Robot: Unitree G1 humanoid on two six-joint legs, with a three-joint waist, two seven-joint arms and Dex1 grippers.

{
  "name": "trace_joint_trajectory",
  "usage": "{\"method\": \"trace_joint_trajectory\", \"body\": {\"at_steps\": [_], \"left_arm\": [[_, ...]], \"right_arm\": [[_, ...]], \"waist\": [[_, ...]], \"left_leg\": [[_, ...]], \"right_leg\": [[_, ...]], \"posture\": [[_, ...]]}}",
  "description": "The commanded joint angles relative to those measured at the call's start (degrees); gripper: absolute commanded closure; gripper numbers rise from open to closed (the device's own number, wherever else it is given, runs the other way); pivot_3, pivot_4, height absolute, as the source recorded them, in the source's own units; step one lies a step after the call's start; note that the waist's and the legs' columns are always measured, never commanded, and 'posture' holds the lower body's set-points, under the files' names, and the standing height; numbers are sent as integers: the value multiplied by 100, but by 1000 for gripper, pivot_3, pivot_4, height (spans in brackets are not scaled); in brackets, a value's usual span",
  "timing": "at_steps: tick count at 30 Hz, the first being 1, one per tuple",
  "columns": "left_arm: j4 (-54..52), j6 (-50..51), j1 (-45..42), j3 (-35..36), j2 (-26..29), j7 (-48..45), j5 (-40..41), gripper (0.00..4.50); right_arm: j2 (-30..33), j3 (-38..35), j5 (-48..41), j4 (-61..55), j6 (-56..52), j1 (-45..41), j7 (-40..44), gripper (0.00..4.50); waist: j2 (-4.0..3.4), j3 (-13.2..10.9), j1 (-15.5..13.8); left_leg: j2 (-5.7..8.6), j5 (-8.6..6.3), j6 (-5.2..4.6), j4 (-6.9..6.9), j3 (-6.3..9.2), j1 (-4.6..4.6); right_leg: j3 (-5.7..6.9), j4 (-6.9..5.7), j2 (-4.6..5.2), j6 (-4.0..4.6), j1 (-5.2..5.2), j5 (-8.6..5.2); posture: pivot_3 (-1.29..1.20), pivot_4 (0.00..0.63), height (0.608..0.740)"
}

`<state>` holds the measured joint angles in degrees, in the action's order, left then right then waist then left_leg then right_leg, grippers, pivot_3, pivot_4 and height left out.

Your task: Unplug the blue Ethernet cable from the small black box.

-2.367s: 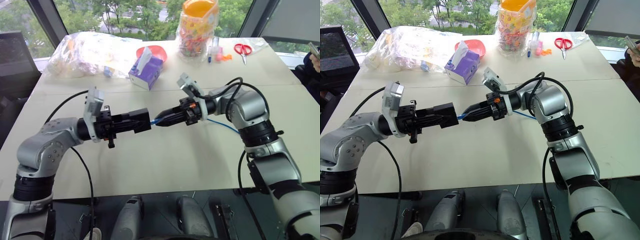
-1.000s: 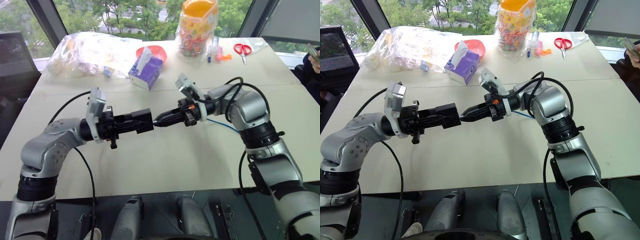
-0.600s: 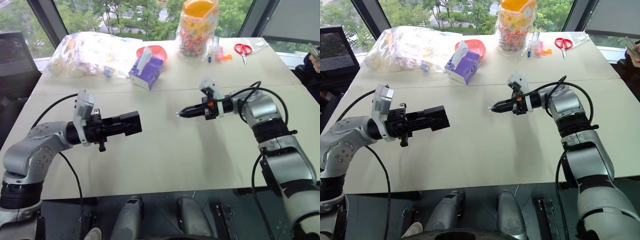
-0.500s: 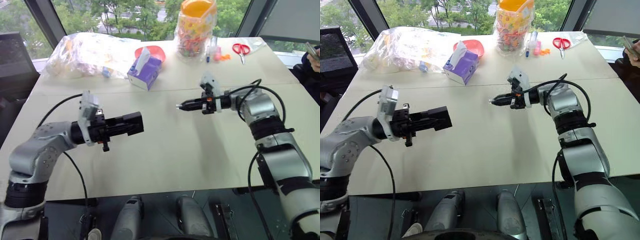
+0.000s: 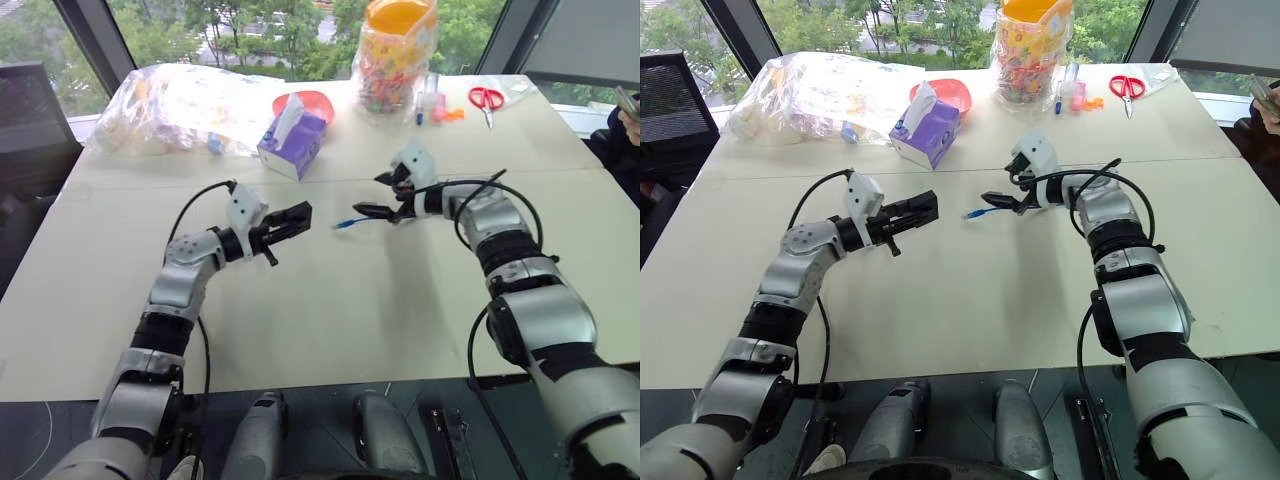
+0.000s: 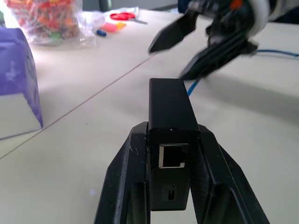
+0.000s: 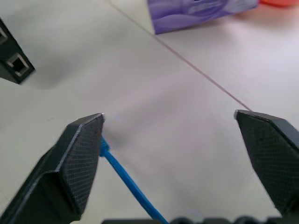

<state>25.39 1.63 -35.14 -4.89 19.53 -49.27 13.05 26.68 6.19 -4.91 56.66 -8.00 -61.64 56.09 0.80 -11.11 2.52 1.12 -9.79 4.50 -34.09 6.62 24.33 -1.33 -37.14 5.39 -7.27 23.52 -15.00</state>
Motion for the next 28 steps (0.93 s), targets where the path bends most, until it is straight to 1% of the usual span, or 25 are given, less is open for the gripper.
{"method": "trace_joint_trajectory", "body": {"at_steps": [1, 5, 8, 10, 12, 17, 18, 23, 28], "left_arm": [[584, -437, -343, -61, -274, 230, -289, 4007], [1129, -660, -418, -130, -419, 368, -552, 4007], [1289, -763, -322, -109, -470, 376, -589, 4007], [1335, -772, -213, -88, -480, 406, -604, 2975], [1327, -713, -127, -55, -471, 407, -590, 2260], [1076, -468, 84, 77, -433, 459, -463, 280], [965, -381, 147, 111, -409, 461, -419, 51], [-27, 342, 601, 382, -172, 484, -88, 51], [-1599, 1282, 1353, 777, 233, 739, 276, 51]], "right_arm": [[237, -263, -287, -941, -407, 201, 362, 39], [417, -317, -509, -2313, -1095, 889, 547, 39], [419, -416, -715, -3149, -1644, 1296, 433, 39], [396, -415, -808, -3704, -1940, 1604, 335, 0], [385, -419, -887, -4111, -2184, 1818, 238, 0], [435, -510, -1114, -4773, -2672, 2112, 55, 0], [463, -531, -1158, -4878, -2759, 2161, 32, 0], [682, -645, -1423, -5525, -3202, 2525, -6, 0], [927, -815, -1697, -6080, -3539, 3052, -81, 0]], "waist": [[0, 0, -4], [0, 0, 1], [-2, 1, 6], [-3, 2, 2], [-3, 2, 4], [-4, 3, -1], [-4, 3, 2], [-4, 3, 3], [-4, 3, 1]], "left_leg": [[0, 0, 0, 0, 1, 0], [0, 0, -1, -1, 1, 1], [0, 0, -1, -2, 1, -3], [0, 0, -1, -6, 1, -6], [0, 0, -1, -7, 1, -12], [0, 0, -1, -8, 2, -13], [-1, 0, -1, -8, 2, -13], [-2, 0, -1, -4, 2, -15], [-3, -1, -2, -4, 2, -14]], "right_leg": [[1, -1, 0, -1, 0, 0], [0, -1, 0, -8, 0, 3], [0, -7, 0, -8, -1, 4], [-1, -10, 0, -8, -3, 4], [-1, -10, 0, -8, -8, 4], [-1, -9, 1, -8, -11, 3], [-1, -9, 1, -8, -11, 4], [-1, -9, 1, -7, -10, 3], [-1, -8, 1, -6, -10, 3]], "posture": [[0, 150, 726], [0, 150, 726], [0, 150, 726], [0, 150, 726], [0, 150, 726], [0, 150, 726], [0, 150, 726], [0, 150, 726], [0, 150, 726]]}}
